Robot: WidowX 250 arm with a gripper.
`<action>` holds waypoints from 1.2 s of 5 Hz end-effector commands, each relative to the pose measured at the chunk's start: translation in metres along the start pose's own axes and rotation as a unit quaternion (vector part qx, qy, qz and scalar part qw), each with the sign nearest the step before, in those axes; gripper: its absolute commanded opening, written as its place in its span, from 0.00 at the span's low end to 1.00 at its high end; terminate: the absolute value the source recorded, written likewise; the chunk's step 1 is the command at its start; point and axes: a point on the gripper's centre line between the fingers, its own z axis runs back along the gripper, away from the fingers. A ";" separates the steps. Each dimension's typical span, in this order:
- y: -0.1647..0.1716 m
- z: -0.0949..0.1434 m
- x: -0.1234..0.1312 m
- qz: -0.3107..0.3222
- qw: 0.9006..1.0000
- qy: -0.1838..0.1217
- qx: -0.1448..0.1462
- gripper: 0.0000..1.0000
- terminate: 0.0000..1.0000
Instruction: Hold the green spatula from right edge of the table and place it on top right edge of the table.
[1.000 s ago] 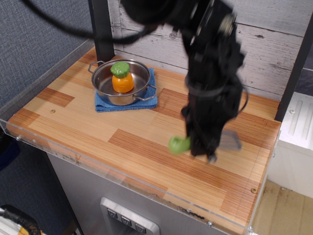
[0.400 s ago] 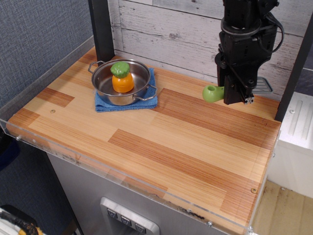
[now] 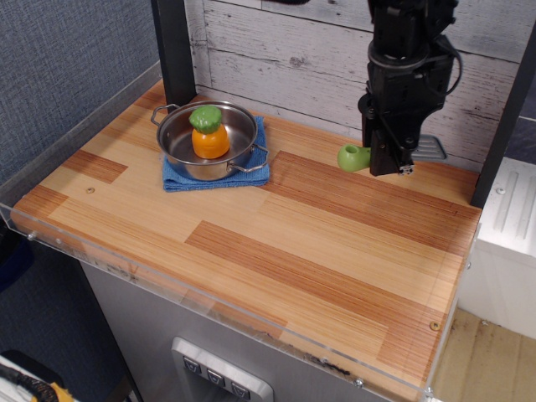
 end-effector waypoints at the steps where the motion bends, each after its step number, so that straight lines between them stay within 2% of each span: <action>1: 0.013 -0.008 0.016 -0.020 1.000 -0.012 0.013 0.00 0.00; 3: 0.002 -0.035 0.026 -0.036 0.999 -0.006 -0.003 0.00 0.00; 4: -0.001 -0.042 0.022 -0.028 1.000 0.002 -0.013 0.00 0.00; 5: -0.001 -0.046 0.017 -0.016 0.999 0.017 -0.026 1.00 0.00; 6: -0.001 -0.046 0.012 -0.005 0.999 0.024 -0.028 1.00 0.00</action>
